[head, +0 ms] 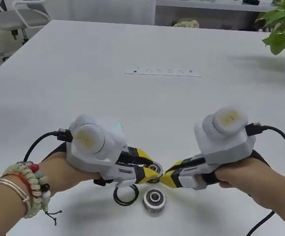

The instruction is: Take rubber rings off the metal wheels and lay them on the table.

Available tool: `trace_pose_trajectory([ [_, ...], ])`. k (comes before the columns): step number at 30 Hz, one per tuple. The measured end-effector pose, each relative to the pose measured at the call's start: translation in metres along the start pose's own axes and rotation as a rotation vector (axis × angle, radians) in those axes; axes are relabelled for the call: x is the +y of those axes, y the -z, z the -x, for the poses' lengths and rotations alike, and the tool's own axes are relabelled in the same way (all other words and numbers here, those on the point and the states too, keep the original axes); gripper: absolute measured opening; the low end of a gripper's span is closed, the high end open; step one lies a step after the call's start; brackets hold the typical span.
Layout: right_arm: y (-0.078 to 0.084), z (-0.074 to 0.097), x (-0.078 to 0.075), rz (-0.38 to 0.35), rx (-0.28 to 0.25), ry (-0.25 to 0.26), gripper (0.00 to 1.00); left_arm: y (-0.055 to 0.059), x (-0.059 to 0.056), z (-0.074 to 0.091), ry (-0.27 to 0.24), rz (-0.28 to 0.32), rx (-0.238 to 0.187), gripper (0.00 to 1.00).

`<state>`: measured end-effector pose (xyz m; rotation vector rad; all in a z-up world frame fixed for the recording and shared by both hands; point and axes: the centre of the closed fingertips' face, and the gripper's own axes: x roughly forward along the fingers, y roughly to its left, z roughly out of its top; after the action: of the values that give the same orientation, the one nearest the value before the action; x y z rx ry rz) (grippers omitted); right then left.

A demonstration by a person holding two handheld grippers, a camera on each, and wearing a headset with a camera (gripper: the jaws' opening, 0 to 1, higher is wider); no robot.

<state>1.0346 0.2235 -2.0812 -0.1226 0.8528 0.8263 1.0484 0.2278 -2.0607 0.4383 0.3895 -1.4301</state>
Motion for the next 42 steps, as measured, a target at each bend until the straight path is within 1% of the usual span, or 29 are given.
trace_pose_trajectory([
  [2, -0.001, -0.001, 0.001, 0.010, -0.006, -0.002, 0.16, 0.000, -0.001, 0.000, 0.006, 0.023, -0.004, 0.10],
  [4, -0.001, -0.002, 0.002, 0.018, -0.008, -0.003, 0.17, 0.001, 0.000, 0.000, 0.000, 0.049, -0.011, 0.10],
  [8, -0.002, -0.005, 0.003, 0.037, -0.020, 0.000, 0.19, 0.000, 0.000, 0.000, 0.000, 0.047, -0.019, 0.10],
  [10, -0.003, -0.006, 0.004, 0.041, -0.029, -0.001, 0.20, 0.002, 0.001, 0.000, -0.012, 0.043, -0.019, 0.08],
  [11, -0.004, -0.007, 0.005, 0.047, -0.033, -0.006, 0.20, 0.001, 0.000, -0.001, -0.009, 0.035, -0.024, 0.08],
  [12, -0.004, -0.007, 0.005, 0.056, -0.033, -0.004, 0.20, 0.000, 0.000, -0.001, -0.008, 0.040, -0.025, 0.08],
  [14, -0.002, -0.007, 0.001, 0.085, -0.021, 0.017, 0.15, 0.001, 0.000, 0.000, -0.008, 0.042, -0.026, 0.08],
  [15, -0.001, -0.006, 0.002, 0.116, -0.015, 0.010, 0.13, 0.001, 0.000, 0.000, -0.008, 0.042, -0.027, 0.08],
  [16, 0.000, -0.005, 0.002, 0.115, -0.014, 0.010, 0.11, 0.001, 0.000, 0.000, -0.009, 0.044, -0.027, 0.08],
  [17, 0.000, -0.005, 0.002, 0.134, -0.010, 0.016, 0.10, 0.001, 0.000, 0.000, -0.009, 0.045, -0.027, 0.08],
  [19, 0.000, -0.005, 0.001, 0.201, 0.002, 0.031, 0.07, 0.001, 0.001, -0.001, -0.009, 0.047, -0.026, 0.08],
  [21, 0.001, -0.004, 0.001, 0.206, 0.005, 0.035, 0.03, 0.001, 0.001, 0.000, -0.009, 0.047, -0.025, 0.08],
  [22, -0.001, -0.003, -0.002, 0.220, -0.004, 0.049, 0.00, 0.000, 0.001, -0.001, -0.009, 0.048, -0.026, 0.08],
  [23, -0.001, -0.004, -0.001, 0.223, -0.004, 0.042, 0.00, 0.000, 0.001, 0.000, -0.010, 0.049, -0.026, 0.08],
  [26, -0.001, -0.003, -0.002, 0.217, -0.003, 0.047, 0.00, 0.000, 0.001, -0.001, -0.011, 0.048, -0.025, 0.08],
  [28, -0.001, -0.003, -0.003, 0.199, -0.001, 0.057, 0.00, 0.000, 0.001, -0.001, -0.012, 0.048, -0.025, 0.08],
  [30, 0.000, -0.002, -0.006, 0.158, -0.005, 0.064, 0.00, 0.000, 0.001, -0.001, -0.012, 0.047, -0.025, 0.08],
  [31, 0.000, -0.001, -0.008, 0.130, -0.009, 0.070, 0.00, 0.000, 0.000, 0.000, -0.011, 0.046, -0.025, 0.08],
  [32, 0.000, 0.000, -0.012, 0.082, -0.015, 0.084, 0.00, 0.000, 0.000, -0.001, -0.010, 0.045, -0.025, 0.08],
  [33, -0.001, 0.001, -0.014, 0.058, -0.022, 0.090, 0.00, 0.000, 0.000, 0.000, -0.010, 0.045, -0.025, 0.07],
  [36, -0.001, 0.003, -0.015, -0.047, -0.044, 0.067, 0.00, -0.001, 0.000, -0.001, -0.012, 0.041, -0.023, 0.07],
  [38, -0.004, 0.004, -0.017, -0.075, -0.060, 0.068, 0.00, 0.000, 0.000, -0.001, -0.012, 0.042, -0.023, 0.07],
  [40, -0.010, 0.007, -0.018, -0.141, -0.096, 0.059, 0.00, 0.000, 0.000, -0.001, -0.013, 0.040, -0.023, 0.07],
  [41, -0.010, 0.008, -0.018, -0.151, -0.100, 0.055, 0.00, 0.000, 0.000, -0.001, -0.014, 0.039, -0.023, 0.08],
  [42, -0.014, 0.009, -0.016, -0.178, -0.125, 0.033, 0.00, 0.000, 0.000, -0.001, -0.014, 0.038, -0.022, 0.08],
])
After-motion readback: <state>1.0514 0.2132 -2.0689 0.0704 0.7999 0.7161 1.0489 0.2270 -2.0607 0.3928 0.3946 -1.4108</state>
